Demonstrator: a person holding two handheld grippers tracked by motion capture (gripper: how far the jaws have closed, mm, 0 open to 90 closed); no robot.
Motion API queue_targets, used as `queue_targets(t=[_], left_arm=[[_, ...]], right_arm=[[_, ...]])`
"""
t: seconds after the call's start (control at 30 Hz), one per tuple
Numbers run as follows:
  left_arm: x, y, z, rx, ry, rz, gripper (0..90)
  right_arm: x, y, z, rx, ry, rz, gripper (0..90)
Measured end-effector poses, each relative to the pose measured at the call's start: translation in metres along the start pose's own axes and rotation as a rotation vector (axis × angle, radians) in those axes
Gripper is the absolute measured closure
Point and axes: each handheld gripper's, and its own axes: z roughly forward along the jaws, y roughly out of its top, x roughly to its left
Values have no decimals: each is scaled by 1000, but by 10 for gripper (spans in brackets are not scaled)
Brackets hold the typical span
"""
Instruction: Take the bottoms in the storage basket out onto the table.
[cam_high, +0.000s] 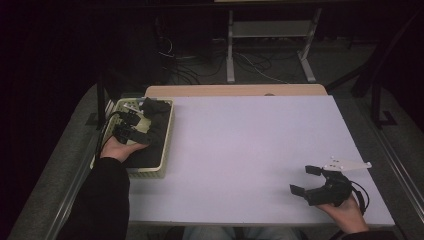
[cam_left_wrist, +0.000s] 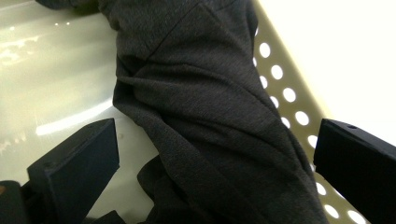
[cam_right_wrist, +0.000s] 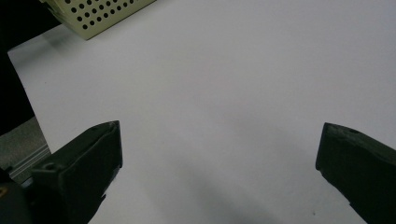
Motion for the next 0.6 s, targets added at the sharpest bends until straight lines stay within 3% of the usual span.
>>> queue_targets(t=[0.3, 0.6], left_arm=[[4, 3, 12, 81, -21, -19, 0], [12, 5, 24, 151, -95, -81, 0]], right_arm=[[-1, 0, 0, 3, -1, 0, 1], [-1, -1, 1, 5, -4, 0, 1]])
